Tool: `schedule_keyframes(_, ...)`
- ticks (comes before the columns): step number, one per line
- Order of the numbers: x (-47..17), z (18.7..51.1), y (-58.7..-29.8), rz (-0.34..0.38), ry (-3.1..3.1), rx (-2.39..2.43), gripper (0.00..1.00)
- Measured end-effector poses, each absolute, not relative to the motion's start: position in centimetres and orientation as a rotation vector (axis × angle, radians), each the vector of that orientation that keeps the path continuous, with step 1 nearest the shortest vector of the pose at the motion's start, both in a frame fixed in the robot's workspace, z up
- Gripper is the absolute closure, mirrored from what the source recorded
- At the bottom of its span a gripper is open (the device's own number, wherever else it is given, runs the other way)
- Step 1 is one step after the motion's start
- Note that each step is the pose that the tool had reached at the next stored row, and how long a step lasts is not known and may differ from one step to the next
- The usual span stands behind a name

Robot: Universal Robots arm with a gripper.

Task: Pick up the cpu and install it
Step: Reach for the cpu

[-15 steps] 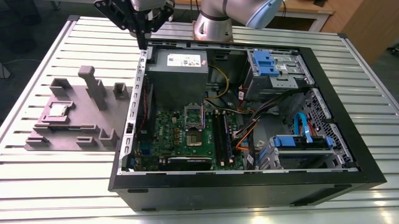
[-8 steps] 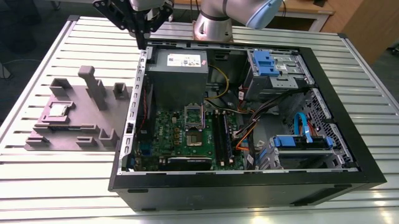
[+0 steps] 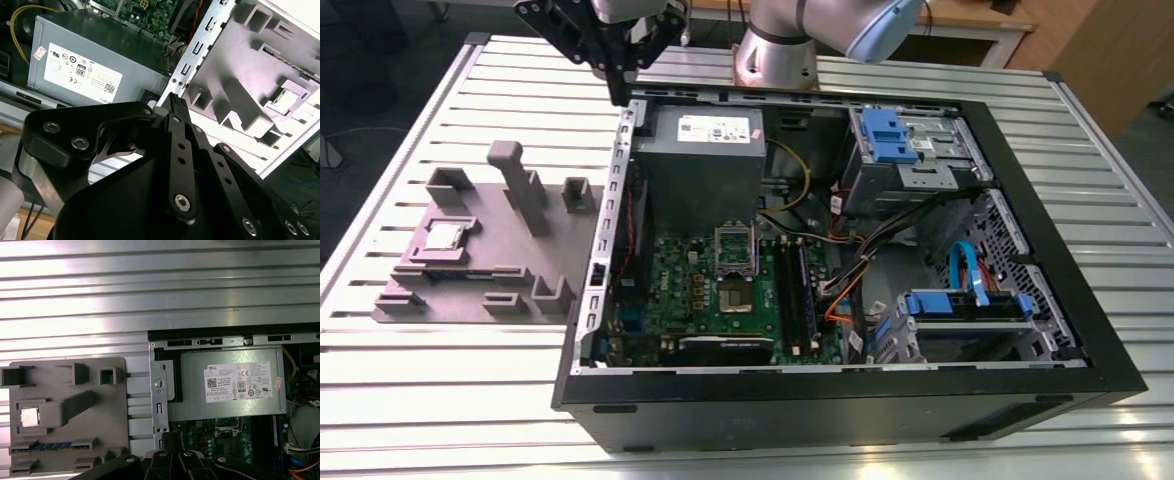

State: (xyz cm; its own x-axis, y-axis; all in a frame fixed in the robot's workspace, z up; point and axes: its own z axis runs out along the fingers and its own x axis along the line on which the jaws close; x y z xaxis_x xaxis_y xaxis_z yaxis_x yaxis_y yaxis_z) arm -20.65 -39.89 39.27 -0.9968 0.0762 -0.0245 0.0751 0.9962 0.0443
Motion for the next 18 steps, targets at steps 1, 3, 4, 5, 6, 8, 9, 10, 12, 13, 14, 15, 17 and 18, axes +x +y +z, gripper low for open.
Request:
schedule_keyframes(1,-20.65,39.26,-39.89,0.068,3.112,0.118,0.89)
schedule_keyframes(3,-20.68,39.26,-39.89,0.068,3.112,0.118,0.89)
schedule_keyframes(4,-20.69,39.26,-39.89,0.068,3.113,0.118,0.89)
schedule_keyframes(5,-20.98,39.26,-39.89,0.068,3.112,0.118,0.89)
schedule_keyframes(6,-21.12,39.26,-39.89,0.068,3.112,0.118,0.89)
schedule_keyframes(8,-21.15,39.26,-39.89,0.068,3.113,0.118,0.89)
schedule_keyframes(9,-21.17,39.26,-39.89,0.068,3.113,0.118,0.89)
schedule_keyframes(10,-21.19,39.26,-39.89,0.068,3.113,0.118,0.89)
schedule_keyframes(12,-21.21,39.26,-39.89,0.068,3.112,0.118,0.89)
schedule_keyframes(13,-21.23,39.26,-39.89,0.068,3.112,0.118,0.89)
schedule_keyframes(14,-21.26,39.26,-39.89,0.068,3.112,0.118,0.89)
schedule_keyframes(15,-21.3,39.26,-39.89,0.068,3.112,0.118,0.89)
schedule_keyframes(17,-21.4,39.27,-39.9,0.068,3.113,0.118,0.89)
schedule_keyframes(18,-21.45,39.27,-39.89,0.068,3.113,0.118,0.89)
